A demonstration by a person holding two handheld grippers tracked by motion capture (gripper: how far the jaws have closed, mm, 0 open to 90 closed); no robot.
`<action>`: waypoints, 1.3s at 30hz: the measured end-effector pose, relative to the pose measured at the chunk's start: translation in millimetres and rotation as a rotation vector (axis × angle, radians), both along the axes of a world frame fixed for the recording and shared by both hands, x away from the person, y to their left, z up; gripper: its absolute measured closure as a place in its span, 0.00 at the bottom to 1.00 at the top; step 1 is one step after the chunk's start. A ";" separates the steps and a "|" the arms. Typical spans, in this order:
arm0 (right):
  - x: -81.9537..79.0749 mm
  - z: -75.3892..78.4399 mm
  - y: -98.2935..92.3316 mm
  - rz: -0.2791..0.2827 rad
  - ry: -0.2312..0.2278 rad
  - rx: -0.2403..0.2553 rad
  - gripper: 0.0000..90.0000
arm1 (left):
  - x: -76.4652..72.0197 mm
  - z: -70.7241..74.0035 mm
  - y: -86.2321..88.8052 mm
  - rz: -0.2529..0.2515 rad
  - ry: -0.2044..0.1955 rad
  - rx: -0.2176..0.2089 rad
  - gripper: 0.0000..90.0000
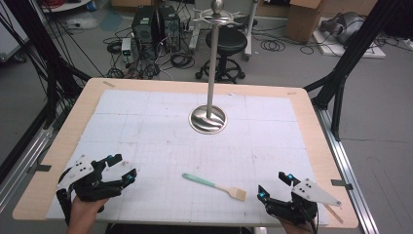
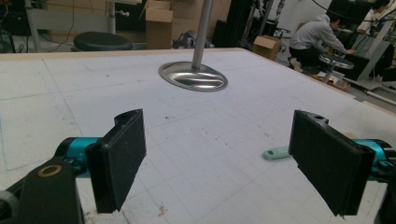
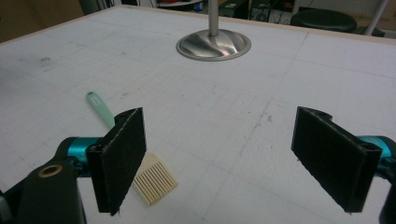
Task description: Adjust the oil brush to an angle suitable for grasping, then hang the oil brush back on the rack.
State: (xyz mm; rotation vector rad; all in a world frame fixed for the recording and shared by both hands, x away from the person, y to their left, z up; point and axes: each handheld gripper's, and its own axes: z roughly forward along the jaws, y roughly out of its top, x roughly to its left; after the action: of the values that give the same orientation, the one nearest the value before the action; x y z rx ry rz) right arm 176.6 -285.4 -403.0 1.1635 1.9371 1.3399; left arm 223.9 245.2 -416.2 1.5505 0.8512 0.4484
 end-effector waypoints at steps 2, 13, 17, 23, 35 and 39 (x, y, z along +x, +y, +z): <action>0.7 -1.3 0.5 0.010 0.009 -0.012 0.19 | -0.3 -0.1 -0.4 0.000 0.000 -0.001 0.22; 4.5 -2.2 8.9 0.046 0.023 -0.005 0.19 | -2.2 0.1 1.6 0.003 0.000 -0.017 0.25; 8.5 -1.6 17.2 0.079 0.028 -0.008 0.19 | -3.7 0.5 4.2 0.008 -0.002 -0.021 0.25; 18.2 -1.6 42.2 0.172 0.039 -0.074 0.24 | -4.7 2.4 1.6 0.013 -0.011 -0.014 0.25; 41.6 -6.6 75.0 0.358 0.119 -0.116 0.48 | -4.9 0.0 -2.5 0.010 0.004 -0.003 0.27; 51.7 -11.1 83.2 0.399 0.156 -0.168 0.51 | -4.7 -0.1 -2.2 0.007 0.006 -0.005 0.27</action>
State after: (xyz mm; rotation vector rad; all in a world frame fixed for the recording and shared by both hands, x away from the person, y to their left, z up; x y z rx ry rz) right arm 228.4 -202.2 -414.1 0.8503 2.4387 1.2728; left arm 219.2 243.0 -416.3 1.5458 0.8623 0.4463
